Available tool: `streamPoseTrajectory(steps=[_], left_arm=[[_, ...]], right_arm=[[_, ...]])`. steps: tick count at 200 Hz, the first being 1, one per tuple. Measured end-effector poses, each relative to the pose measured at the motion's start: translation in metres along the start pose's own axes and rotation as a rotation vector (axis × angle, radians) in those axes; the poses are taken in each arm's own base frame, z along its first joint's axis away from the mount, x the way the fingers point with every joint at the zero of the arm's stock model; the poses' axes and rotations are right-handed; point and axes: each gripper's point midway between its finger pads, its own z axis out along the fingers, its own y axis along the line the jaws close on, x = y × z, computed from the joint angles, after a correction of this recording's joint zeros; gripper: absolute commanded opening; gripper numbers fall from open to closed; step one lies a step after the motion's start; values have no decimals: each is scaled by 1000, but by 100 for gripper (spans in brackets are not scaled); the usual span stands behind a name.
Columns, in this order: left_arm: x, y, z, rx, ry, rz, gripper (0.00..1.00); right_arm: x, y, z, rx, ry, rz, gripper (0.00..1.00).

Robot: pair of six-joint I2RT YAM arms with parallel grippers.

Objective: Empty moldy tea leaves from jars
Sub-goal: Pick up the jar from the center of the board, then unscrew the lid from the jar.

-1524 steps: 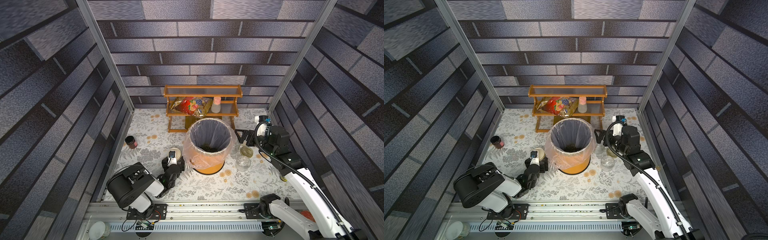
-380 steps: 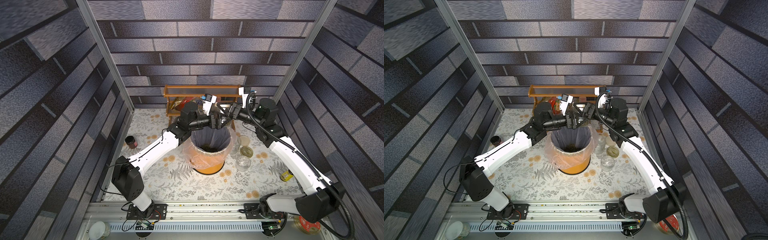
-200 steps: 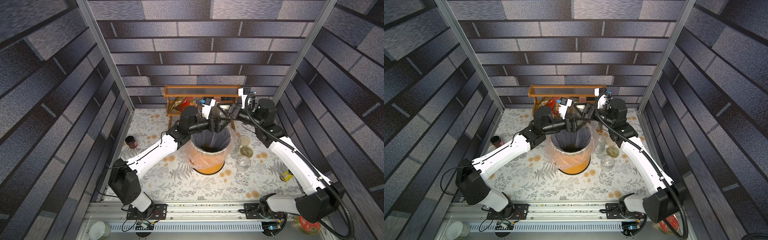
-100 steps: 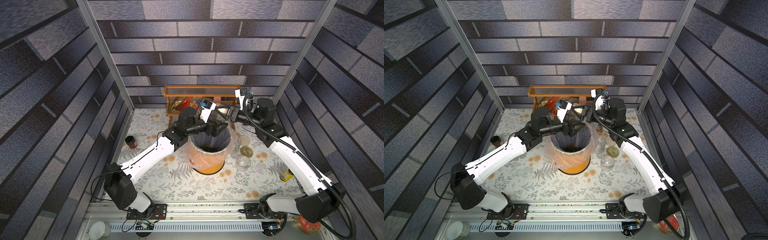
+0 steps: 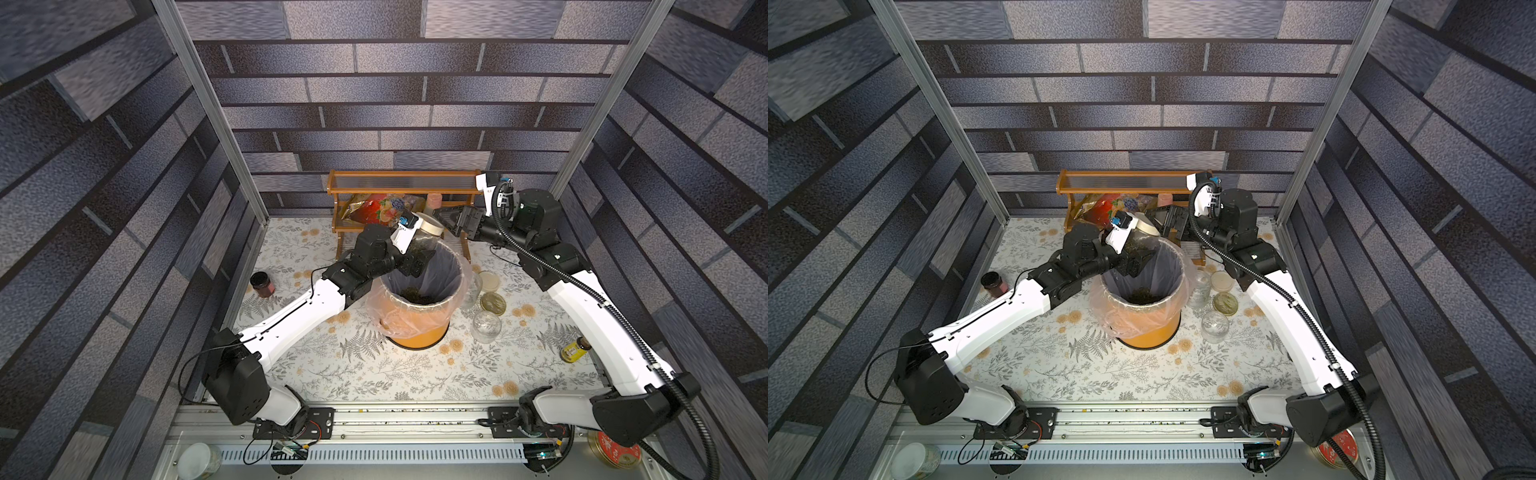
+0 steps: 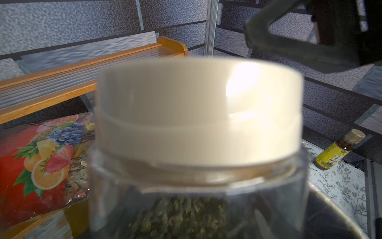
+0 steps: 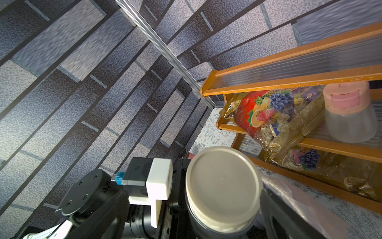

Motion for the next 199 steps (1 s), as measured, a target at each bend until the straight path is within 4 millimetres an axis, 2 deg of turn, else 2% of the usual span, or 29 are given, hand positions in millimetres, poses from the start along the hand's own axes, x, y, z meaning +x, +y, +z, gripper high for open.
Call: streamPoseTrajectory(steps=[36,69,199], left_arm=[[-3,7,0,-40,-10,42,30],[-3,7,-1,-44,-10,56,30],[-35,-14,-11,18,-63,70,30]], right_arm=[[-2,-5,2,40,16,8,100],[5,-12,5,61,47,13,100],[16,-7,13,49,92,-11,100]])
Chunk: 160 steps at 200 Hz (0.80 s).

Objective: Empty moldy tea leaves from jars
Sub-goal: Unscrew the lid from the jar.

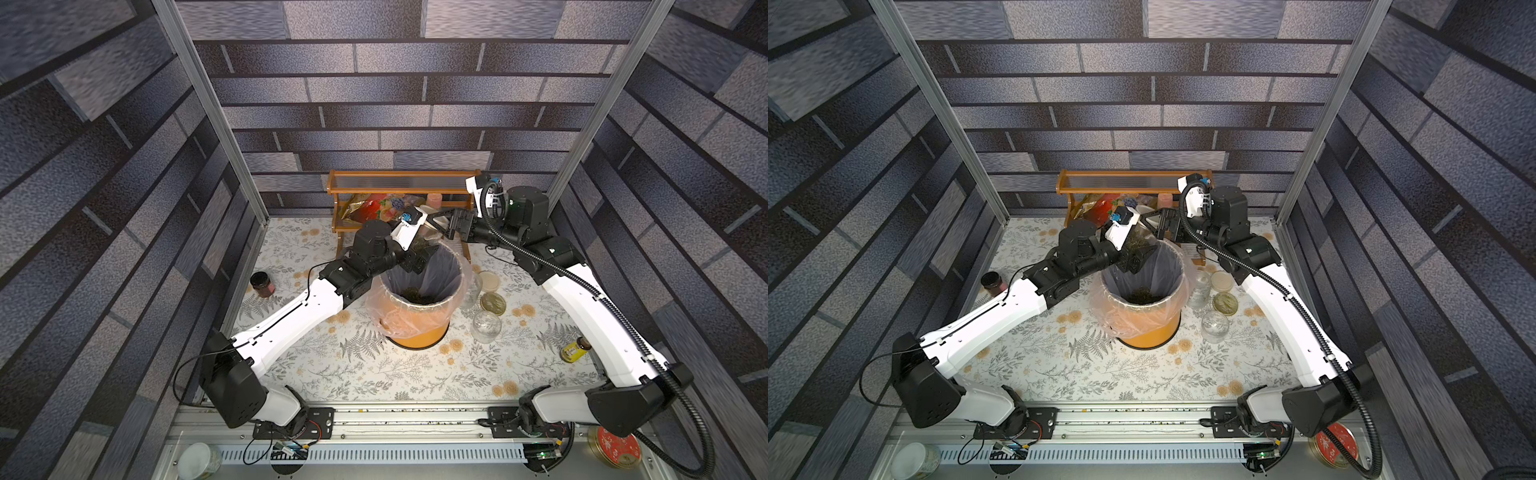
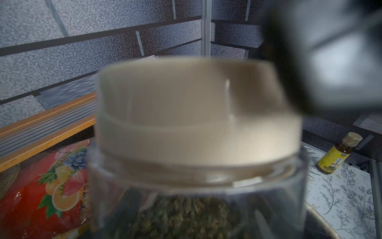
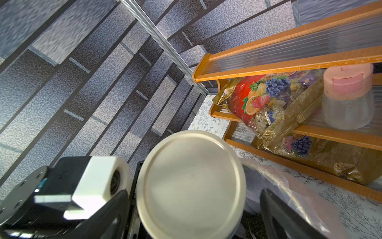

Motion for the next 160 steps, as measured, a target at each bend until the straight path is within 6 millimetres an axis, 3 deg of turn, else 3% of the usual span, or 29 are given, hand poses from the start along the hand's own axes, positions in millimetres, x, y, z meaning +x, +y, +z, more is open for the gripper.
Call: streamPoseTrajectory(steps=[67,160], left_arm=[[-7,-20,-2,41,-1,14,30],[-9,-18,-7,-2,11,37,30]], right_arm=[[-7,1,0,11,-12,-2,95],[-10,8,2,-6,-12,1,78]])
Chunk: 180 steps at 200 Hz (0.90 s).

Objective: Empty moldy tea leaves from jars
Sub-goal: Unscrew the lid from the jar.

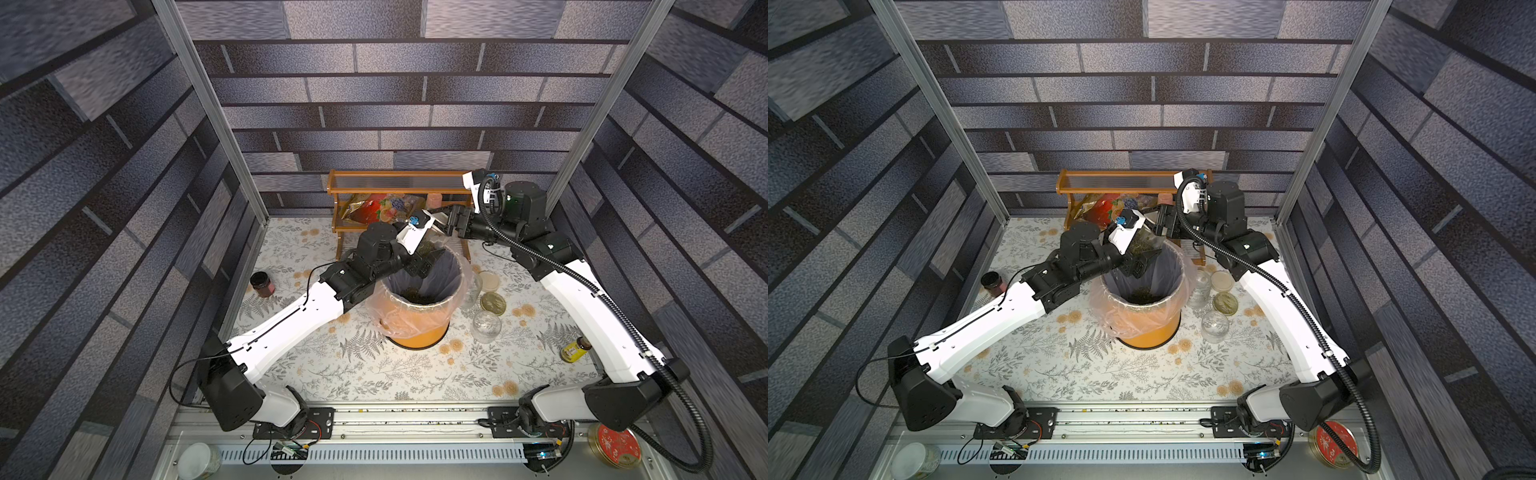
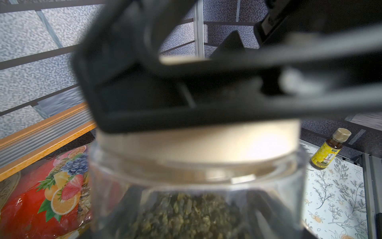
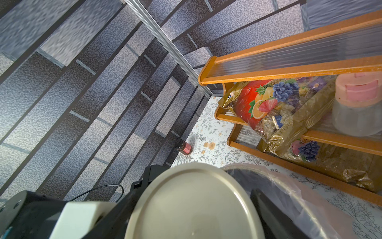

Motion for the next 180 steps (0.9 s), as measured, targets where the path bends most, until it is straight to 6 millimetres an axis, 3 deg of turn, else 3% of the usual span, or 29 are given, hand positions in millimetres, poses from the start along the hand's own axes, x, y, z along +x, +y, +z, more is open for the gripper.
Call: streamPoseTrajectory(steps=[95,180], left_arm=[[-7,2,-4,-23,15,5,30],[-7,6,-9,88,19,-78,30]], right_arm=[[-5,6,-1,-21,-11,-4,43],[-2,15,2,-82,6,-35,37]])
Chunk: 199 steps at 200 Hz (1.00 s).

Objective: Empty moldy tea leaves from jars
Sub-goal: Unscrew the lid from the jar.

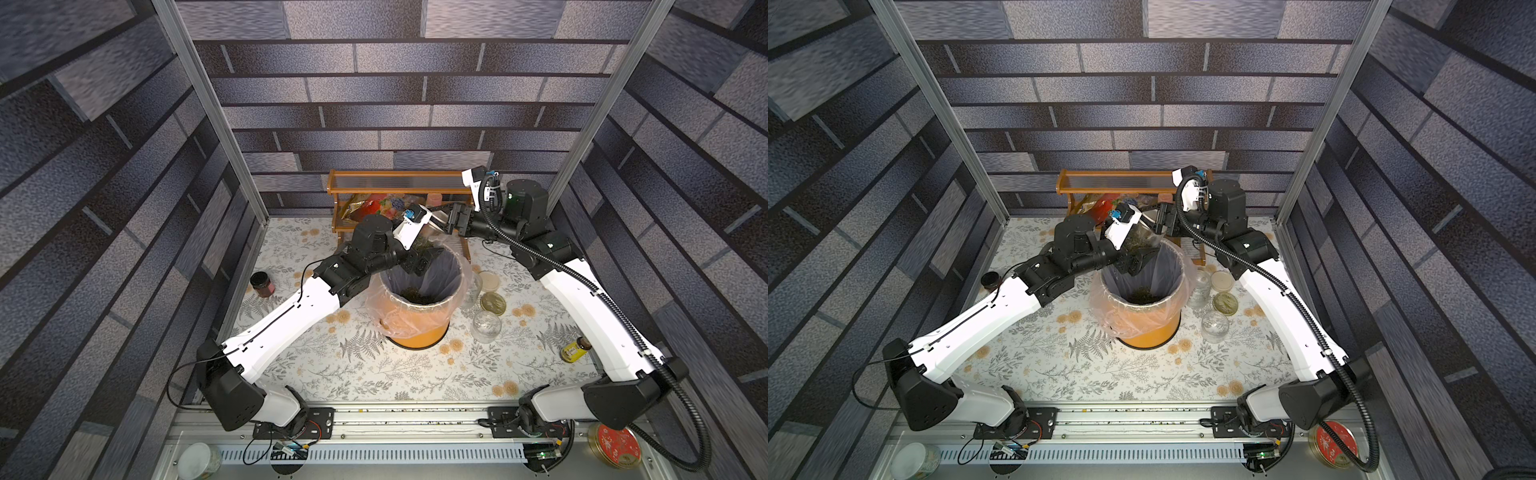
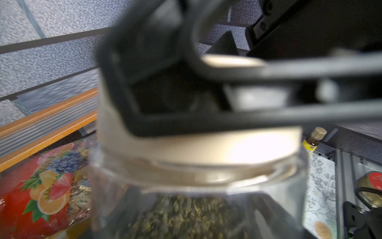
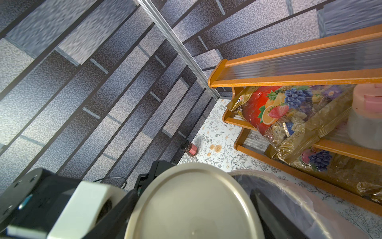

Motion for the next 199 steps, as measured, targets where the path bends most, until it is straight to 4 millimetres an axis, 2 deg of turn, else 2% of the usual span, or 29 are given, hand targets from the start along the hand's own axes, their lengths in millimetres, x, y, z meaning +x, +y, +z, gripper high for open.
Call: streamPoseTrajectory(steps=[38,109,199], left_arm=[[-5,-2,-5,113,-12,-83,30],[-22,2,-1,335,-9,-223,30],[-34,7,-8,504,-20,-274,30]], right_arm=[[-2,8,2,-53,0,-37,37],[-22,13,9,-104,-30,-122,36],[-37,22,14,-247,19,-197,35]])
